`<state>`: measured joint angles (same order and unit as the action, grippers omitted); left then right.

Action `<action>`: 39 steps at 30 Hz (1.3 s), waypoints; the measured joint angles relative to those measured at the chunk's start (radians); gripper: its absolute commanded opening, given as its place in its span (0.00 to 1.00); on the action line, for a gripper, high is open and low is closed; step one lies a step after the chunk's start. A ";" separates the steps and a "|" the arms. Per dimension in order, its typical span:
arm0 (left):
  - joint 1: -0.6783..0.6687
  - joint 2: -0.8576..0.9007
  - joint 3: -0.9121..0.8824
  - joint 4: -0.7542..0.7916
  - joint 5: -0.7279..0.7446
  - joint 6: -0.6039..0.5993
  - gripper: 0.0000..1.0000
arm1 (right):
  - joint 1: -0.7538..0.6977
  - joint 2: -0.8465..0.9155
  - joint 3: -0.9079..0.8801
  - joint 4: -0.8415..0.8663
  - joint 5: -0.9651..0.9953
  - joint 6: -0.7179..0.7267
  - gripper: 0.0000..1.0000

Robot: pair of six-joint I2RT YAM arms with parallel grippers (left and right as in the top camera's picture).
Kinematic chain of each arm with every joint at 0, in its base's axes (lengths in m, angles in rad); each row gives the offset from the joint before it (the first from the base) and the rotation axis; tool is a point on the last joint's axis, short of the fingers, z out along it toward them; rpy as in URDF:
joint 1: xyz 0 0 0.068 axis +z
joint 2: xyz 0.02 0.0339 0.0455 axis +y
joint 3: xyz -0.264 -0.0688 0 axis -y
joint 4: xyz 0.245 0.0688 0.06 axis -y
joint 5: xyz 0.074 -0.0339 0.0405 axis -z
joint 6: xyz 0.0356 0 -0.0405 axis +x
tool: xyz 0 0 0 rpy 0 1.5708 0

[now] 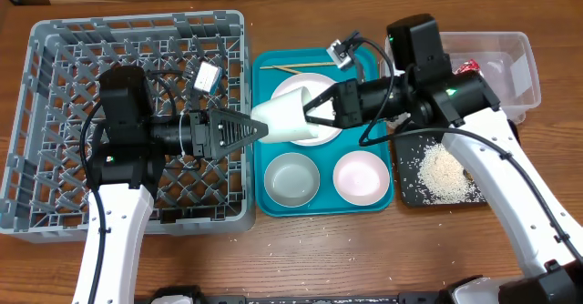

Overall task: Sort waste into correct bins and load items into the dishwasher
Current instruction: 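Hand the white cup from right gripper to left gripper, then lower the cup upside down into the dish rack with left gripper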

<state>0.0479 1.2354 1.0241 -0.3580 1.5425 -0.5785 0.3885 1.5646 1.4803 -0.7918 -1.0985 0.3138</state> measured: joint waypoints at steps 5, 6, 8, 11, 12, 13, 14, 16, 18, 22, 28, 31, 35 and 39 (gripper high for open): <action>0.001 0.000 0.000 0.000 -0.002 -0.020 0.88 | 0.040 0.000 0.000 0.045 0.038 0.048 0.04; 0.001 0.000 0.000 0.000 -0.003 -0.022 0.88 | 0.047 0.000 0.000 0.051 0.043 0.055 0.04; 0.001 0.001 0.000 0.000 -0.003 -0.025 0.87 | 0.060 0.000 0.000 0.063 0.056 0.072 0.04; 0.001 0.002 0.000 -0.001 -0.005 -0.026 0.85 | 0.072 0.007 0.000 0.075 0.064 0.087 0.04; 0.001 0.003 0.000 -0.001 -0.005 -0.026 0.80 | 0.073 0.011 0.000 0.076 0.064 0.091 0.04; 0.001 0.004 0.000 -0.001 -0.010 -0.026 0.74 | 0.077 0.019 0.000 0.078 0.061 0.097 0.04; 0.001 0.006 0.000 -0.002 -0.013 -0.027 0.67 | 0.079 0.024 0.000 0.081 0.055 0.101 0.04; 0.005 0.010 0.000 -0.007 -0.013 -0.032 0.52 | 0.082 0.032 0.000 0.084 0.050 0.104 0.04; 0.012 0.010 0.000 -0.009 -0.005 -0.031 0.40 | 0.084 0.036 0.000 0.088 0.033 0.105 0.04; 0.014 0.011 0.000 -0.008 0.008 -0.035 0.27 | 0.085 0.036 0.000 0.084 0.027 0.105 0.11; 0.011 0.011 0.000 0.013 -0.003 -0.037 0.17 | 0.110 0.049 0.000 0.034 0.060 0.088 0.49; 0.011 0.011 -0.002 0.074 -0.010 -0.047 0.17 | 0.103 0.050 0.005 0.003 0.085 0.079 0.50; 0.031 0.013 -0.007 0.203 -0.032 -0.090 0.14 | 0.056 0.043 0.025 -0.062 0.135 0.071 0.51; 0.104 0.005 -0.005 0.376 -0.043 -0.187 0.07 | -0.012 0.046 0.014 -0.182 0.315 0.035 0.53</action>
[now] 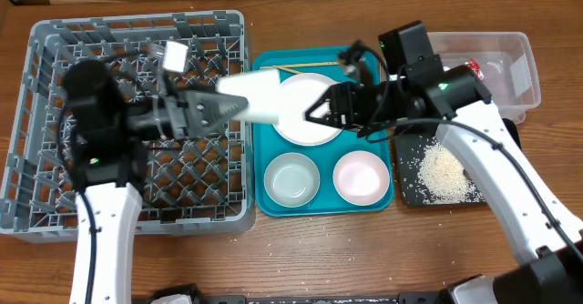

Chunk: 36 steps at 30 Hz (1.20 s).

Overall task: Sort waste into correct bins and load items into the dishwasher
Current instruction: 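Lower the cup upside down into the dish rack with left gripper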

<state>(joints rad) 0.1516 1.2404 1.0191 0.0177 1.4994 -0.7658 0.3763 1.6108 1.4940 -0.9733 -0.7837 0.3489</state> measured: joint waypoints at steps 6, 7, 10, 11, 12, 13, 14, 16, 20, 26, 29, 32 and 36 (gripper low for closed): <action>0.087 -0.028 0.003 0.055 -0.055 -0.127 0.06 | -0.054 0.023 -0.016 -0.097 0.190 -0.041 0.56; 0.093 -0.035 0.003 0.055 -0.069 -0.137 0.06 | -0.054 0.023 -0.016 -0.107 0.209 -0.047 0.56; 0.095 -0.061 0.003 0.052 -0.107 -0.156 0.05 | -0.054 0.023 -0.016 -0.131 0.268 -0.063 0.57; 0.095 -0.070 0.003 0.046 -0.117 -0.160 0.04 | -0.054 0.023 -0.016 -0.131 0.281 -0.068 0.57; 0.095 -0.080 0.003 0.033 -0.130 -0.162 0.04 | -0.054 0.023 -0.016 -0.132 0.290 -0.069 0.57; 0.095 -0.090 0.004 0.018 -0.142 -0.163 0.04 | -0.054 0.023 -0.016 -0.132 0.299 -0.072 0.57; 0.095 -0.096 0.006 -0.002 -0.154 -0.164 0.04 | -0.054 0.023 -0.016 -0.131 0.306 -0.074 0.57; 0.095 -0.106 0.026 -0.104 -0.198 -0.148 0.04 | -0.054 0.023 -0.016 -0.130 0.317 -0.078 0.57; 0.093 -0.108 0.127 -0.582 -0.372 0.004 0.04 | -0.054 0.023 -0.016 -0.130 0.326 -0.084 0.57; 0.003 -0.103 0.403 -1.146 -0.803 0.252 0.06 | -0.054 0.023 -0.016 -0.137 0.352 -0.085 0.60; -0.066 -0.114 0.518 -1.297 -0.974 0.316 0.06 | -0.054 0.023 -0.016 -0.137 0.363 -0.087 0.61; -0.134 -0.130 0.557 -1.434 -1.130 0.343 0.05 | -0.054 0.023 -0.016 -0.138 0.370 -0.087 0.63; -0.201 -0.119 0.533 -1.524 -1.289 0.343 0.04 | -0.054 0.023 -0.016 -0.138 0.373 -0.088 0.66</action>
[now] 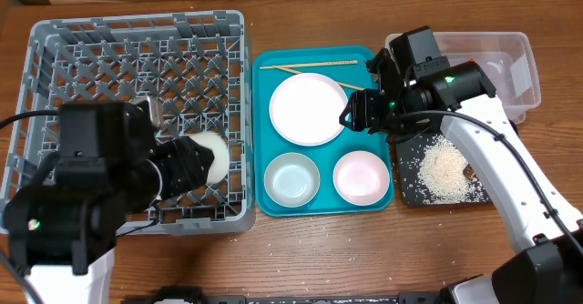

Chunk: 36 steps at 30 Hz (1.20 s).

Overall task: Sort waste into correct bins and load items into the dishwasher
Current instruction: 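Lower the cup upside down into the dish rack with left gripper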

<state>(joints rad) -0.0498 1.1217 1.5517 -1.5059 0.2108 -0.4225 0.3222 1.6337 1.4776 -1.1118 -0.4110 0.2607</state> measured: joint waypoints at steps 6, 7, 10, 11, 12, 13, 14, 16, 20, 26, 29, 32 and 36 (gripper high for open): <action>-0.055 0.051 -0.172 0.054 -0.093 -0.024 0.04 | 0.000 0.000 0.000 -0.008 0.000 0.000 0.66; -0.062 0.064 -0.217 0.078 -0.101 -0.027 0.04 | 0.000 0.000 0.000 -0.009 0.000 0.000 0.66; -0.078 0.095 -0.319 0.163 -0.115 -0.044 0.04 | 0.000 0.000 0.000 -0.012 0.001 0.000 0.66; -0.084 0.109 -0.352 0.188 -0.118 -0.050 0.04 | 0.000 0.000 0.000 -0.012 0.000 0.000 0.66; -0.091 0.123 -0.384 0.213 -0.119 -0.055 0.04 | 0.000 0.000 0.000 -0.014 0.000 0.000 0.66; -0.095 0.133 -0.403 0.224 -0.121 -0.060 0.04 | 0.000 0.000 0.000 -0.015 0.001 0.001 0.66; -0.101 0.146 -0.426 0.239 -0.125 -0.069 0.04 | 0.000 0.000 0.000 -0.016 0.001 0.000 0.66; -0.109 0.169 -0.460 0.252 -0.139 -0.084 0.04 | 0.000 0.000 0.000 -0.021 0.004 0.000 0.66; -0.124 0.206 -0.495 0.267 -0.190 -0.123 0.04 | 0.000 0.000 0.000 -0.026 0.014 0.000 0.67; -0.149 0.238 -0.511 0.331 -0.240 -0.148 0.63 | 0.000 0.000 0.000 -0.026 0.020 0.001 0.70; -0.162 0.253 -0.513 0.336 -0.246 -0.155 0.82 | 0.000 0.000 0.000 -0.026 0.024 0.000 0.71; -0.167 0.257 -0.513 0.335 -0.245 -0.155 0.85 | 0.000 0.000 0.000 -0.026 0.023 0.001 0.71; -0.167 0.257 -0.513 0.332 -0.245 -0.154 0.89 | 0.000 0.000 0.000 -0.030 0.023 0.001 0.69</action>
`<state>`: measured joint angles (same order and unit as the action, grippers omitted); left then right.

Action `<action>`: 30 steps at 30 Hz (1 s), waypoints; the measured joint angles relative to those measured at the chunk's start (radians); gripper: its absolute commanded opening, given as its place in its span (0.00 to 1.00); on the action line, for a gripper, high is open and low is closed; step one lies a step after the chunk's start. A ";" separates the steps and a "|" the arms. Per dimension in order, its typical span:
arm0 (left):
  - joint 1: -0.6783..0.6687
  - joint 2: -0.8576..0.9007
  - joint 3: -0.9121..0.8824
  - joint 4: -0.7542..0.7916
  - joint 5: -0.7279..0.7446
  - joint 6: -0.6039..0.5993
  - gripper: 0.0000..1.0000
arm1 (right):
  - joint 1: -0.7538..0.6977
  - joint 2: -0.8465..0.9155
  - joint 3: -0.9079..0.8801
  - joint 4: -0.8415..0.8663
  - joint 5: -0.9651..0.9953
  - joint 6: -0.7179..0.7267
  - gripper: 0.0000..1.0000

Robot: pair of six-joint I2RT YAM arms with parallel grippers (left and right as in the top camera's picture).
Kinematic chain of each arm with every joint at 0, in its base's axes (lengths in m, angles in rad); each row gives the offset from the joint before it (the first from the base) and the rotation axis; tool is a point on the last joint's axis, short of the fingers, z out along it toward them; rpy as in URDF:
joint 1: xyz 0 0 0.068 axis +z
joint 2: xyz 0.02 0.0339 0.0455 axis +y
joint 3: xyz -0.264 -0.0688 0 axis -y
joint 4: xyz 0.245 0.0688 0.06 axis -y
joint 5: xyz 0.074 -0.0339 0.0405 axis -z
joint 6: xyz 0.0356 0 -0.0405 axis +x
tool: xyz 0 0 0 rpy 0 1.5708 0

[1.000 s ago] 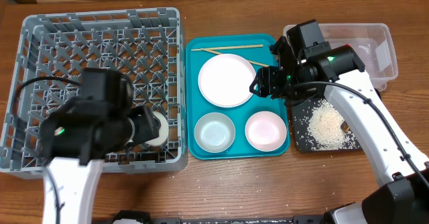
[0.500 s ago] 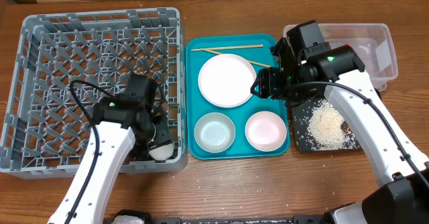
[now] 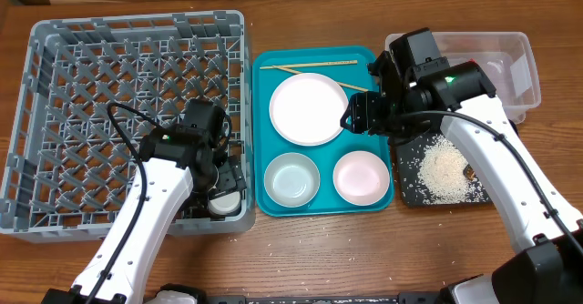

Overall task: Sort waste into correct bins and load items into the dishwasher
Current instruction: 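Lower the cup upside down into the dish rack with left gripper, then reach left gripper to the pink bowl and grasp its rim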

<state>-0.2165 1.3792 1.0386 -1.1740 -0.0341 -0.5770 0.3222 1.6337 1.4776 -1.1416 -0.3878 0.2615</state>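
The white cup point(image 3: 225, 203) sits low in the front right corner of the grey dish rack point(image 3: 55, 113). My left gripper point(image 3: 221, 190) points down onto it and looks shut on it, though the wrist hides most of the fingers. On the teal tray point(image 3: 258, 140) lie a white plate point(image 3: 308, 108), a pale blue bowl point(image 3: 291, 178), a pink bowl point(image 3: 360, 177) and chopsticks point(image 3: 310, 65). My right gripper point(image 3: 350, 116) hovers at the tray's right side beside the plate, apparently open and holding nothing.
A black tray with spilled rice point(image 3: 444, 169) lies right of the teal tray, under the right arm. Behind it stands a clear plastic bin point(image 3: 506, 63). Rice grains are scattered on the wooden table in front.
The left arm has swung so the gripper points down, and the cup has gone from above the rack's front middle to low in its front right corner. The right arm has not moved.
First both grippers met at the cup over the tray's left edge, above the plate. Then the left gripper alone held it over the rack's right rim, the right gripper open. Later the cup was above the rack's front, the right arm drawn back. Now the cup rests in the rack's corner.
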 measured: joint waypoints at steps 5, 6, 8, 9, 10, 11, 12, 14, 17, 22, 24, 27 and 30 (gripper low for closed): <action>0.000 0.002 0.062 -0.054 0.002 0.014 0.83 | 0.000 -0.002 0.037 -0.079 0.003 -0.003 0.66; 0.000 0.002 0.100 -0.068 0.005 0.027 0.80 | 0.000 -0.004 0.051 -0.093 0.003 -0.005 0.66; -0.006 0.002 0.173 -0.079 0.012 0.048 0.77 | 0.000 -0.015 0.096 -0.135 0.007 -0.008 0.66; -0.016 0.002 0.217 -0.082 0.020 0.064 0.77 | 0.000 -0.031 0.130 -0.162 0.013 -0.011 0.66; -0.033 0.002 0.258 -0.082 0.029 0.080 0.77 | 0.000 -0.047 0.157 -0.181 0.024 -0.012 0.67; -0.055 0.002 0.293 -0.078 0.037 0.090 0.78 | 0.000 -0.066 0.182 -0.201 0.035 -0.013 0.68; -0.080 0.002 0.320 -0.071 0.043 0.100 0.79 | -0.001 -0.094 0.207 -0.225 0.053 -0.012 0.70; -0.145 0.002 0.357 -0.038 0.054 0.114 0.80 | -0.005 -0.150 0.243 -0.267 0.085 -0.003 0.72; -0.252 0.002 0.370 0.014 0.067 0.122 0.82 | -0.045 -0.239 0.267 -0.333 0.129 0.009 0.72; -0.341 0.002 0.370 0.052 0.075 0.096 0.82 | -0.140 -0.275 0.266 -0.419 0.161 0.023 0.68; -0.340 0.002 0.370 0.056 0.072 0.078 0.83 | -0.144 -0.268 0.242 -0.418 0.159 0.026 0.66; -0.340 0.002 0.370 0.060 0.065 0.059 0.83 | -0.137 -0.261 0.160 -0.391 0.159 0.041 0.63; -0.340 0.002 0.370 0.071 0.063 0.052 0.82 | -0.132 -0.256 0.039 -0.337 0.159 0.066 0.63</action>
<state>-0.5568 1.3815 1.4086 -1.1034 0.0292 -0.5251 0.1905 1.3781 1.5169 -1.4784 -0.2291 0.3275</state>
